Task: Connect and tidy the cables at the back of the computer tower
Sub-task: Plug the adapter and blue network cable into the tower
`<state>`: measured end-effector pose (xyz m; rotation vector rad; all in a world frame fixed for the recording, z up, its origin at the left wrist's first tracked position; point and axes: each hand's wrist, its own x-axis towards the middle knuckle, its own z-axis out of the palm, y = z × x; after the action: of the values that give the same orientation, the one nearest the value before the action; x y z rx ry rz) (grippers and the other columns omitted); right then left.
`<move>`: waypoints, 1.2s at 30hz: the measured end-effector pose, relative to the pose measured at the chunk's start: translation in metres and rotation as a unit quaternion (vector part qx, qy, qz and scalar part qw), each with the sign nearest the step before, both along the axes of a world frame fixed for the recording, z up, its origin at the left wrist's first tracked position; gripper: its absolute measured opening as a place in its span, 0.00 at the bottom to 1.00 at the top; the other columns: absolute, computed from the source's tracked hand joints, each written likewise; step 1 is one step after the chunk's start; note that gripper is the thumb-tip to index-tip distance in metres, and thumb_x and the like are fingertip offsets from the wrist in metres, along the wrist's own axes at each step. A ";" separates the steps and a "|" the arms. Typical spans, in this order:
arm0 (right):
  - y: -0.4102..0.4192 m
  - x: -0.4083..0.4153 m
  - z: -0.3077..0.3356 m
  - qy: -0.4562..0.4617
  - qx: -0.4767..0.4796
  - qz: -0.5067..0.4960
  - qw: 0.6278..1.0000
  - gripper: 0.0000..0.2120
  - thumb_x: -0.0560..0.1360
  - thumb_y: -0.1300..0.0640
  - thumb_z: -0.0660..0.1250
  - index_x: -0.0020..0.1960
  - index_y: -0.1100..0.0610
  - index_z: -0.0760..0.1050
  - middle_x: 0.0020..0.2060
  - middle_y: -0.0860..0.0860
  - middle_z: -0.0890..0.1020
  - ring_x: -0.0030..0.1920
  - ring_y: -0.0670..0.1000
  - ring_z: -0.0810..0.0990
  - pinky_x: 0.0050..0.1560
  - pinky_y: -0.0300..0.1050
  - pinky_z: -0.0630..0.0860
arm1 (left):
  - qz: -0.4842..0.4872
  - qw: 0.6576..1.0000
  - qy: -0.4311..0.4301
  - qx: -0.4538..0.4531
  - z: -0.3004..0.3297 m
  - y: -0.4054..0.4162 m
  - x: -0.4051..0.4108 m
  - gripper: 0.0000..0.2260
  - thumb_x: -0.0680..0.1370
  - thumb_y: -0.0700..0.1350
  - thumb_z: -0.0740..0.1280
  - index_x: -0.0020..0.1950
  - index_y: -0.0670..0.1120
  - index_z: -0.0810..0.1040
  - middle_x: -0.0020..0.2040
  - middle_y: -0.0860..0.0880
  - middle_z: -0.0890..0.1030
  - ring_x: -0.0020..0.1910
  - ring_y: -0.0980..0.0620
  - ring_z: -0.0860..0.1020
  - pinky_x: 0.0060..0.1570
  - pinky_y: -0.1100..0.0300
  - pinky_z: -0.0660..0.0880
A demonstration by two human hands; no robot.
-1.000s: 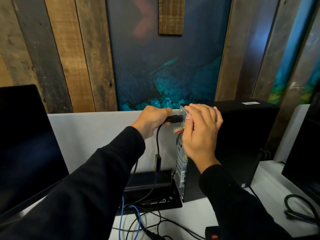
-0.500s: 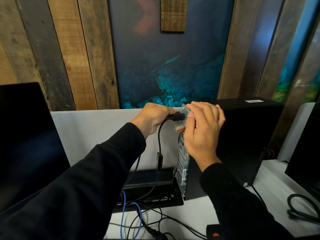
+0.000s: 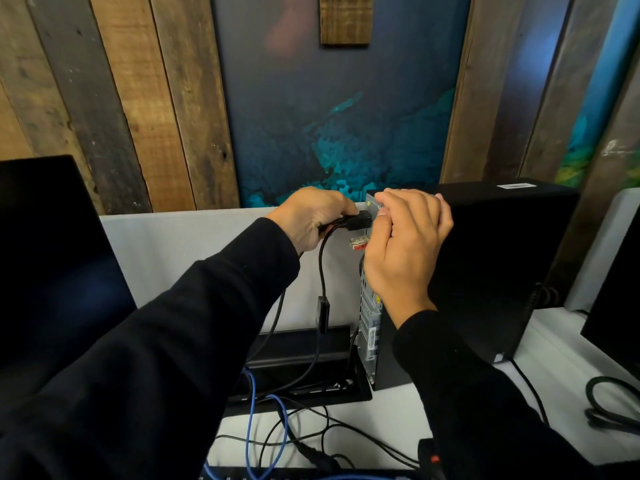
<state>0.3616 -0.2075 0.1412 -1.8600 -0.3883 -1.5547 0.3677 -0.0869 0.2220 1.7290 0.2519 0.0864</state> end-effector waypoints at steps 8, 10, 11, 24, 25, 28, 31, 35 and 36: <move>0.004 0.001 0.000 -0.002 0.009 0.000 1.000 0.13 0.78 0.62 0.62 0.55 0.58 0.84 0.53 0.52 0.84 0.60 0.56 0.79 0.77 0.56 0.58 | 0.008 1.000 -0.013 0.019 -0.005 0.001 0.000 0.04 0.76 0.37 0.72 0.42 0.40 0.78 0.42 0.44 0.77 0.30 0.52 0.71 0.29 0.60 0.67; 0.003 0.001 0.000 -0.003 0.005 0.011 1.000 0.13 0.78 0.61 0.61 0.56 0.59 0.83 0.54 0.53 0.84 0.60 0.56 0.79 0.77 0.56 0.58 | 0.021 0.999 -0.023 0.016 -0.008 0.002 0.002 0.05 0.75 0.39 0.74 0.46 0.39 0.80 0.42 0.44 0.78 0.31 0.51 0.72 0.30 0.59 0.69; 0.001 0.001 0.000 -0.002 -0.001 0.015 1.000 0.13 0.79 0.61 0.61 0.57 0.59 0.83 0.55 0.53 0.84 0.61 0.56 0.79 0.77 0.57 0.58 | 0.027 0.999 -0.031 0.019 -0.010 0.003 0.003 0.06 0.74 0.39 0.74 0.47 0.39 0.81 0.41 0.44 0.78 0.31 0.52 0.73 0.30 0.59 0.70; 0.002 -0.070 -0.074 0.089 -0.021 0.079 0.993 0.21 0.77 0.62 0.66 0.70 0.60 0.75 0.68 0.60 0.71 0.68 0.58 0.71 0.66 0.58 0.71 | 0.071 0.883 -0.327 0.329 -0.096 0.013 -0.045 0.19 0.79 0.53 0.60 0.67 0.53 0.81 0.72 0.46 0.73 0.73 0.46 0.69 0.73 0.48 0.65; 0.002 -0.076 -0.095 0.105 -0.036 0.100 0.989 0.20 0.77 0.62 0.67 0.68 0.60 0.76 0.65 0.59 0.72 0.65 0.58 0.72 0.63 0.58 0.73 | 0.069 0.877 -0.349 0.323 -0.106 0.017 -0.052 0.18 0.79 0.51 0.62 0.66 0.51 0.81 0.70 0.45 0.74 0.72 0.45 0.70 0.72 0.52 0.64; -0.001 -0.082 -0.143 0.191 -0.087 0.167 0.963 0.15 0.77 0.62 0.68 0.63 0.61 0.78 0.57 0.56 0.74 0.55 0.51 0.75 0.55 0.54 0.76 | 0.054 0.849 -0.399 0.342 -0.138 0.030 -0.061 0.13 0.77 0.45 0.66 0.59 0.48 0.84 0.60 0.44 0.75 0.61 0.46 0.73 0.62 0.62 0.65; -0.005 -0.078 -0.150 0.272 -0.117 0.199 0.934 0.15 0.77 0.62 0.68 0.64 0.59 0.77 0.54 0.52 0.73 0.43 0.43 0.73 0.48 0.41 0.75 | -0.013 0.847 -0.389 0.361 -0.162 0.039 -0.063 0.11 0.76 0.42 0.66 0.56 0.46 0.84 0.52 0.48 0.75 0.51 0.56 0.73 0.55 0.64 0.70; -0.016 -0.078 -0.132 0.349 -0.168 0.246 0.888 0.07 0.77 0.62 0.69 0.47 0.51 0.75 0.39 0.48 0.74 0.34 0.45 0.73 0.38 0.39 0.71 | -0.136 0.874 -0.325 0.335 -0.175 0.037 -0.080 0.09 0.76 0.38 0.67 0.50 0.47 0.86 0.42 0.52 0.83 0.40 0.58 0.78 0.46 0.62 0.76; -0.019 -0.079 -0.129 0.362 -0.180 0.249 0.880 0.12 0.77 0.62 0.70 0.41 0.49 0.72 0.35 0.46 0.73 0.33 0.46 0.72 0.37 0.40 0.70 | -0.169 0.886 -0.295 0.315 -0.177 0.036 -0.088 0.09 0.77 0.38 0.67 0.50 0.48 0.86 0.41 0.53 0.84 0.40 0.57 0.80 0.45 0.63 0.76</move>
<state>0.2823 -0.2266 0.0120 -2.2248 -0.7549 -0.4014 0.2797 -0.0509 0.0453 2.2633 -0.5940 0.4700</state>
